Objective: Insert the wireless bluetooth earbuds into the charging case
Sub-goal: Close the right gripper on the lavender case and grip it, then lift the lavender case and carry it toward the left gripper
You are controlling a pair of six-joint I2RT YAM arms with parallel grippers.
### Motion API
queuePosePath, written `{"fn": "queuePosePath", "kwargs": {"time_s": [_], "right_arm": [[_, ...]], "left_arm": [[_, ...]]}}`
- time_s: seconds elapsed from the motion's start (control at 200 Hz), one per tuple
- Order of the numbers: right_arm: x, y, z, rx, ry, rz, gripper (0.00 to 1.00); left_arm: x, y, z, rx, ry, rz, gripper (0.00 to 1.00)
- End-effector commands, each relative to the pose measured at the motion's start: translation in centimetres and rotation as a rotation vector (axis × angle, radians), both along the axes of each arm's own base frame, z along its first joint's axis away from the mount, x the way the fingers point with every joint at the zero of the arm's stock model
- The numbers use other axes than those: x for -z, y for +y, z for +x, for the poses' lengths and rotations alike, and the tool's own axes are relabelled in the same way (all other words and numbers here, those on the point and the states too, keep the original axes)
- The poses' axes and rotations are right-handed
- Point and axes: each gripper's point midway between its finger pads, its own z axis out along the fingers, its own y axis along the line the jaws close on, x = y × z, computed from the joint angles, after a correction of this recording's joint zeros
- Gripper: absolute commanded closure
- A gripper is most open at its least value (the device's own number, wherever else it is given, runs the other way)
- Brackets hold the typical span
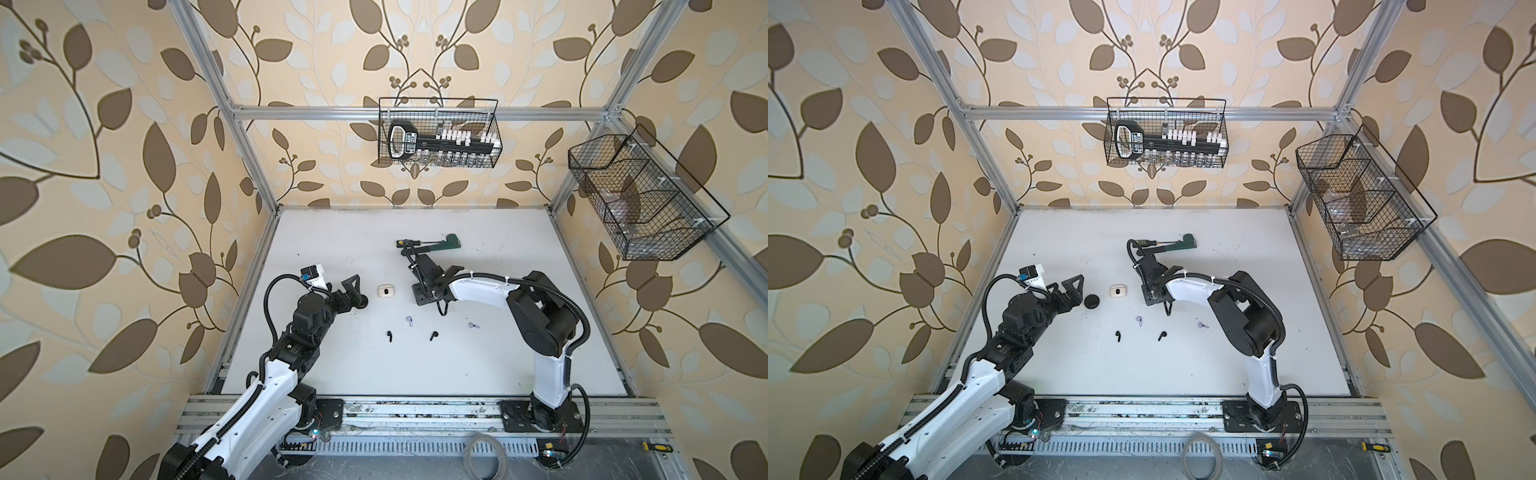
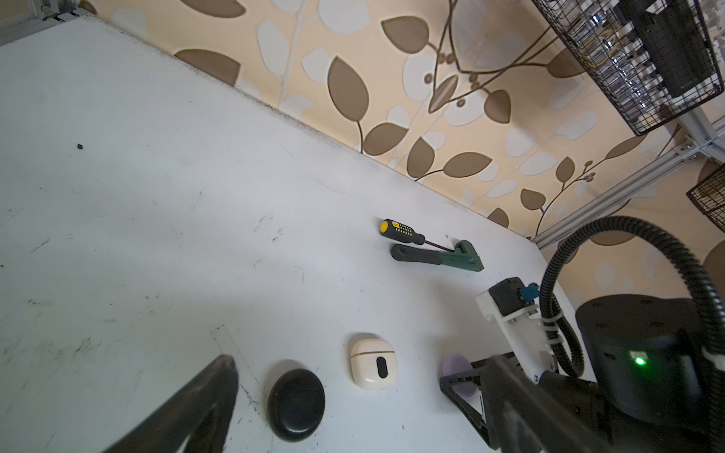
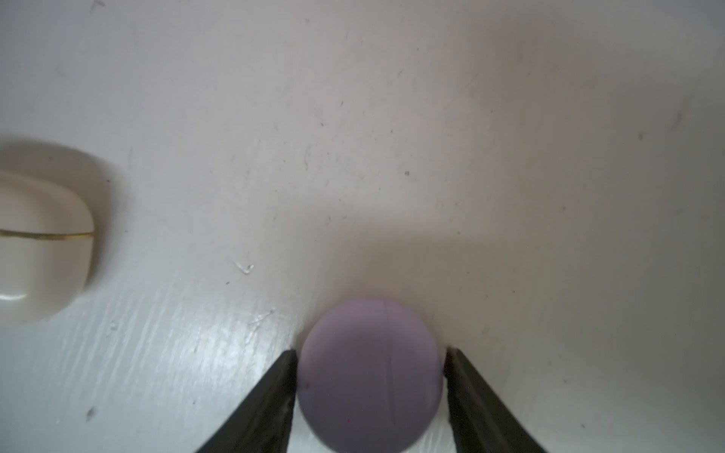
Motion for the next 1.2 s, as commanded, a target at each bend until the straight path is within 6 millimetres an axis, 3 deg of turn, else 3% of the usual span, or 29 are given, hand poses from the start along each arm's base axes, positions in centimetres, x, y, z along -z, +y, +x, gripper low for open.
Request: {"fn": "queuePosePath", "kwargs": {"time_s": [0.0, 0.245, 0.675, 0.8, 0.88, 1.015, 1.1, 1.195], "right_arm": [[1.6, -1.9, -0.5, 0.004, 0.049, -0.105, 0.37], [1.9, -2.2, -0.5, -0.003, 0.061, -0.114, 0.39], [1.7, -1.9, -0.9, -0.03, 0.069, -0.089, 0.56], [-0.1, -1.1, -1.1, -0.082, 0.017, -0.028, 0.58], [-2.5, -0.4, -0.9, -0.136, -0.055, 0.029, 0.58], [-6.0, -1.0, -1.2, -0.142, -0.216, 0.1, 0.58], [-6.7, -0.7, -2.7, -0.188, -0.29, 0.14, 0.6], [-6.7, -0.2, -4.7, -0.275, -0.347, 0.098, 0.63]], "left_arm": [[-0.2, 0.3, 0.2, -0.009, -0.022, 0.007, 0.01], [-0.2, 0.3, 0.2, -0.009, -0.022, 0.008, 0.01], [-0.2, -0.6, 0.3, 0.041, -0.024, -0.001, 0.03], [-0.3, -1.6, 0.5, 0.092, -0.026, -0.01, 0.05], [-0.3, -2.0, 0.6, 0.114, -0.028, -0.017, 0.06], [-0.9, -2.6, 0.6, 0.139, -0.033, -0.049, 0.06], [-1.4, -3.9, 0.2, 0.216, -0.058, -0.074, 0.08], [-2.3, -6.6, -0.3, 0.36, -0.076, -0.086, 0.12]]}}
